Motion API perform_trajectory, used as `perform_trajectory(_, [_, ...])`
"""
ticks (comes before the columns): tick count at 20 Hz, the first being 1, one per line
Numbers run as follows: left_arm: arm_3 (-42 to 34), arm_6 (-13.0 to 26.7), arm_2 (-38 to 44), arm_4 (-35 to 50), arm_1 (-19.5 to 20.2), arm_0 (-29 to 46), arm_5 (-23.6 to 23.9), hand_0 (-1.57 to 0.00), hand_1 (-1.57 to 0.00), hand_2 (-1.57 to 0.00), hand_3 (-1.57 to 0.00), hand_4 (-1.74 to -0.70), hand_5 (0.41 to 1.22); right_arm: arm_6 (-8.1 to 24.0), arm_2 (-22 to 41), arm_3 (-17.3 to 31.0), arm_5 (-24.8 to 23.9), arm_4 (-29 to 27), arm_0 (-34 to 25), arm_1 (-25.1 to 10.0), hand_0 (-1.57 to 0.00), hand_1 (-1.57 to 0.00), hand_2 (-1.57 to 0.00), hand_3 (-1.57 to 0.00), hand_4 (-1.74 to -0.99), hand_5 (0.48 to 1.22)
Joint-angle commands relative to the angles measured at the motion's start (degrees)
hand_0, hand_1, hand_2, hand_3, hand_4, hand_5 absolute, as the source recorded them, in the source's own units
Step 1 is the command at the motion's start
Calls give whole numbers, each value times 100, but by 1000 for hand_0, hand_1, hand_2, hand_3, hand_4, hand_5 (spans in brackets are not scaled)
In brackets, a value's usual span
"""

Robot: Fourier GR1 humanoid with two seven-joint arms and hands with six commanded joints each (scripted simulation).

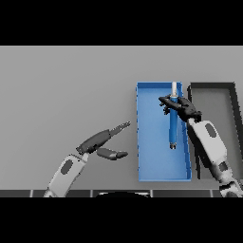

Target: Pick up the blue pipe and place it into the blue bin.

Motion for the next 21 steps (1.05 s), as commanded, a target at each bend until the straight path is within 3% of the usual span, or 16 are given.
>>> perform_trajectory(1, [-24, -3, -38, -21, -17, 49, 12, 1, 1, 1, 1, -828, 476, 0, 439, 30, -135, -462, -144, -215, -599, -566, -545, -330, -1302, 1182])
perform_trajectory(5, [19, 14, 41, 20, 1, 9, 31, 1, 1, 1, 1, -829, 477, 2, 1305, -494, 320, -297, -350, -738, -246, -231, -223, -135, -1204, 1002])
perform_trajectory(11, [-72, 48, -35, -7, -1, 117, 39, 1, 1, 1, 1, -830, 471, 2, 1580, -613, 293, -159, -389, -933, -79, -60, -58, -35, -1196, 838])
perform_trajectory(14, [-106, 59, 0, 13, 16, 106, 58, 1, 1, 1, 1, -828, 472, -7, 1642, -752, 214, -177, -338, -1082, -40, -30, -29, -17, -1182, 795])
perform_trajectory(16, [-137, 50, -9, -35, 26, 96, 91, 1, 1, 1, 1, -826, 470, -158, 1630, -650, 226, -168, -353, -976, -25, -19, -18, -11, -1176, 783])
perform_trajectory(21, [179, 37, -40, -180, -113, -47, 153, 1, 1, 1, 1, -826, 474, -93, 1691, -718, 222, -101, -439, -974, -20, -15, -14, -8, -1186, 769])
